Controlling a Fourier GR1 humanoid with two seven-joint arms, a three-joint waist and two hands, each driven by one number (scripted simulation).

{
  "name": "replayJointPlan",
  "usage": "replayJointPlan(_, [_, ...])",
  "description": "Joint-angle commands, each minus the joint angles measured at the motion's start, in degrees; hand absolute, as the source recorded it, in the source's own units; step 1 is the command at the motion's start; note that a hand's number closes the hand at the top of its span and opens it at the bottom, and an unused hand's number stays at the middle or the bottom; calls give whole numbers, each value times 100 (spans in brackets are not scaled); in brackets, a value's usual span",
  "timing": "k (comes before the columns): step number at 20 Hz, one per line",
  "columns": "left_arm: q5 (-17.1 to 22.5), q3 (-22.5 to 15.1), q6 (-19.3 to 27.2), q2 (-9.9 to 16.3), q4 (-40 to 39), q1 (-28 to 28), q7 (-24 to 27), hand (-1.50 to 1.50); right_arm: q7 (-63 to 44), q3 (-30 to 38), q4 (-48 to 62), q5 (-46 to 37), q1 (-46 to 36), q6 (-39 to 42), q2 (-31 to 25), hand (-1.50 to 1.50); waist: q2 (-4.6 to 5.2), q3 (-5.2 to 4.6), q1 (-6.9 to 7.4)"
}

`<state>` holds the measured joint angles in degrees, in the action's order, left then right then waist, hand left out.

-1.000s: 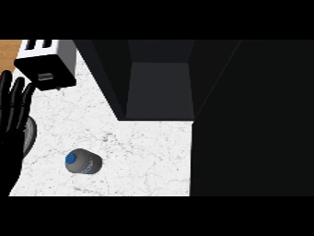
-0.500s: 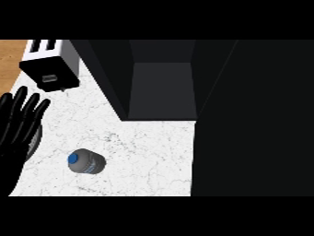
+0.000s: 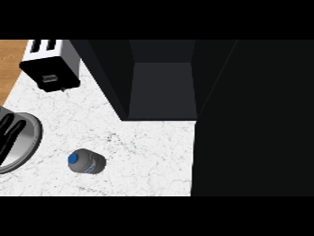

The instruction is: Pick up the bottled water, place it into the cabinet and close the cabinet

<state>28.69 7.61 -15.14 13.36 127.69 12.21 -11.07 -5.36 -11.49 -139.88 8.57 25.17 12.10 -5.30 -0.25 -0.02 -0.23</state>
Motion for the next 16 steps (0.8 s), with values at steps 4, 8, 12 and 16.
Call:
replayJointPlan(4, [-318,341,-480,157,-484,333,171,-150,185,-486,-777,-263,961,111,61,-150,5,-1,-34])
replayJointPlan(8, [-524,186,-418,-65,-731,314,184,-150,467,-559,-1024,-285,1585,283,-114,-150,2,1,-55])
replayJointPlan(12, [-533,521,-797,78,-1901,116,645,-150,828,-429,-909,-176,1764,410,-184,-150,5,-2,-88])
replayJointPlan(16, [-1027,226,-985,-6,-2715,-75,956,-150,553,-809,-1238,-487,1798,180,-134,-150,18,-9,-95])
